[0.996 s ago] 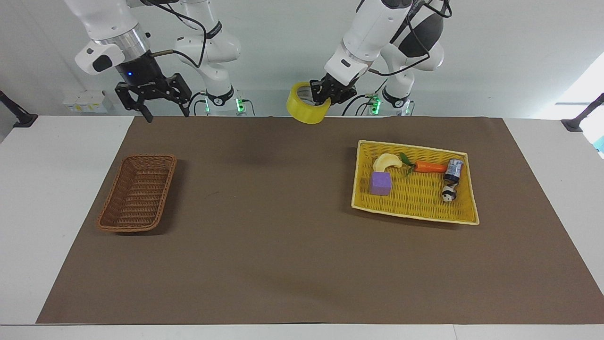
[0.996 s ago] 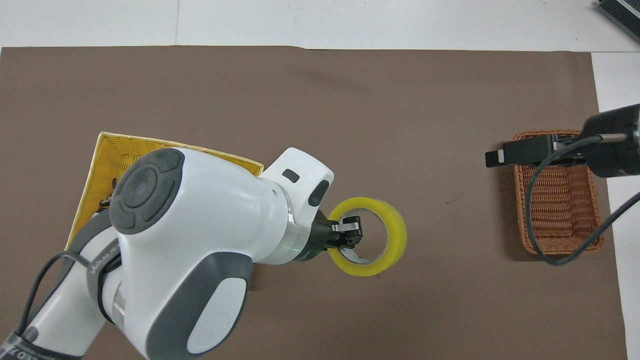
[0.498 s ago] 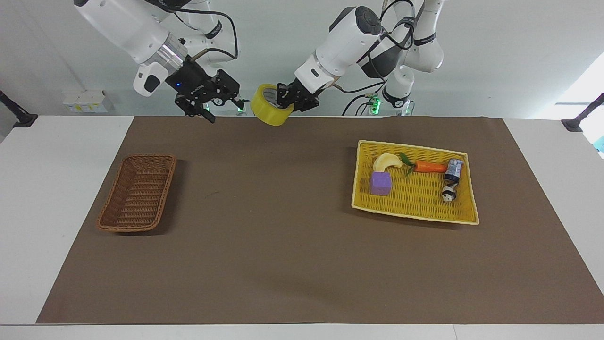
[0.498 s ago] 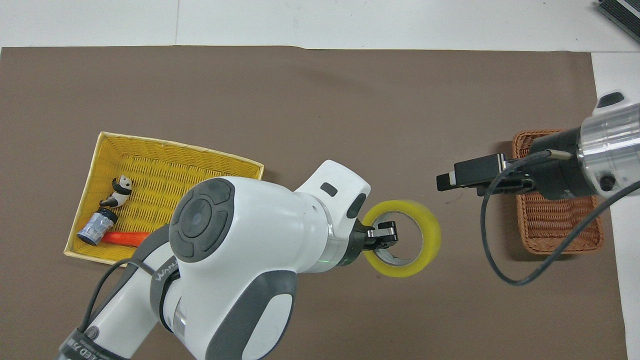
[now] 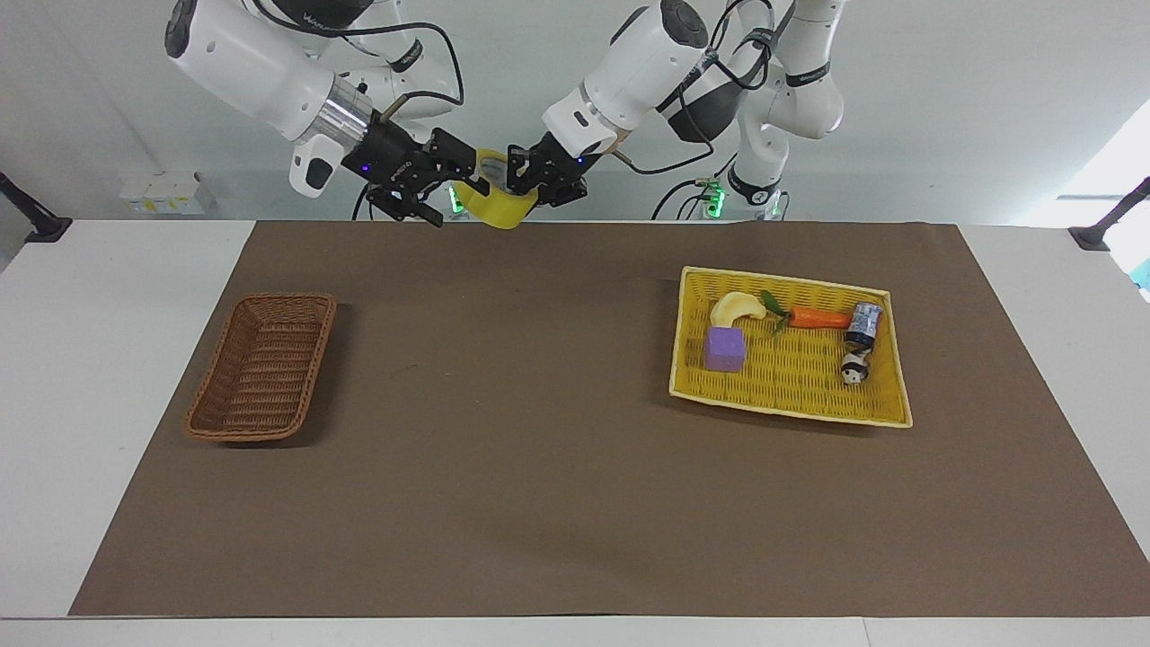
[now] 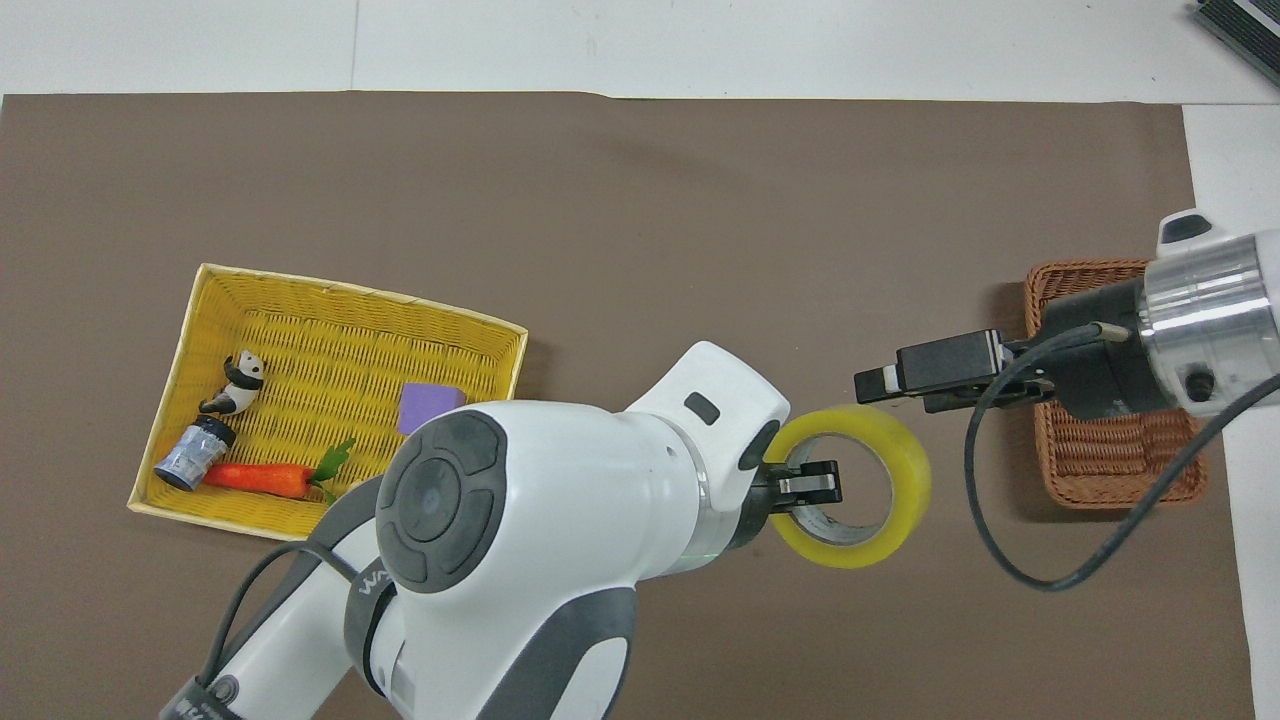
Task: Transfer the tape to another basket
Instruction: 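Hold the tape out with the left gripper while the right gripper reaches it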
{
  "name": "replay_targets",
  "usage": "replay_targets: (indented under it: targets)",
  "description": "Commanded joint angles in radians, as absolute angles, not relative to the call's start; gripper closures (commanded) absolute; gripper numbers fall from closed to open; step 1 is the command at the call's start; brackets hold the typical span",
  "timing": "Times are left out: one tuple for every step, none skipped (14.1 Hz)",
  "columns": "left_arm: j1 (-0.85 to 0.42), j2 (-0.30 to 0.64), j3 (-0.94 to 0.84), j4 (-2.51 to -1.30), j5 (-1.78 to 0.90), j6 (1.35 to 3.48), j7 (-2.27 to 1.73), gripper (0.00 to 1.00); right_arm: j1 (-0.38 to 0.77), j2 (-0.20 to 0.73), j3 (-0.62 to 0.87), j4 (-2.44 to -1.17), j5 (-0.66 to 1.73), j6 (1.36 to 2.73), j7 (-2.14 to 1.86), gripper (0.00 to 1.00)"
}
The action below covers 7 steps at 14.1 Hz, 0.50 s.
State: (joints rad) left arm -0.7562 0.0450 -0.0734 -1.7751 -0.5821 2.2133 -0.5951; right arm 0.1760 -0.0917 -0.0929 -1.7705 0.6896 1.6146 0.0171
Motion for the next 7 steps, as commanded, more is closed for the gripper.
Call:
replay_targets:
  targets:
    - [-0.794, 0.058, -0.054, -1.778, -0.598, 2.275, -0.565, 1.0, 0.164, -0.13, -0.091, -1.822, 0.695, 1.634, -0.066, 0.0]
    - [-0.802, 0.064, -0.054, -1.778, -0.598, 2.299, -0.569, 1.0, 0.161, -0.132, -0.091, -1.822, 0.686, 1.625, -0.086, 0.0]
    - [-0.802, 0.071, -0.055, -1.776, -0.6, 2.307, -0.574, 1.0, 0.161, -0.132, -0.091, -1.824, 0.671, 1.621, -0.109, 0.0]
    - [-0.802, 0.071, -0.055, -1.776, -0.61, 2.315, -0.578, 1.0, 0.161, -0.132, -0.091, -1.824, 0.643, 1.623, -0.132, 0.0]
    - [-0.802, 0.071, -0.055, -1.776, -0.611, 2.335, -0.598, 1.0, 0.163, -0.132, -0.089, -1.824, 0.635, 1.621, -0.138, 0.0]
    - [-0.802, 0.072, -0.055, -1.776, -0.611, 2.35, -0.638, 1.0, 0.163, -0.132, -0.09, -1.824, 0.634, 1.621, -0.146, 0.0]
    - [-0.802, 0.072, -0.055, -1.776, -0.611, 2.361, -0.669, 1.0, 0.163, -0.132, -0.091, -1.824, 0.626, 1.621, -0.152, 0.0]
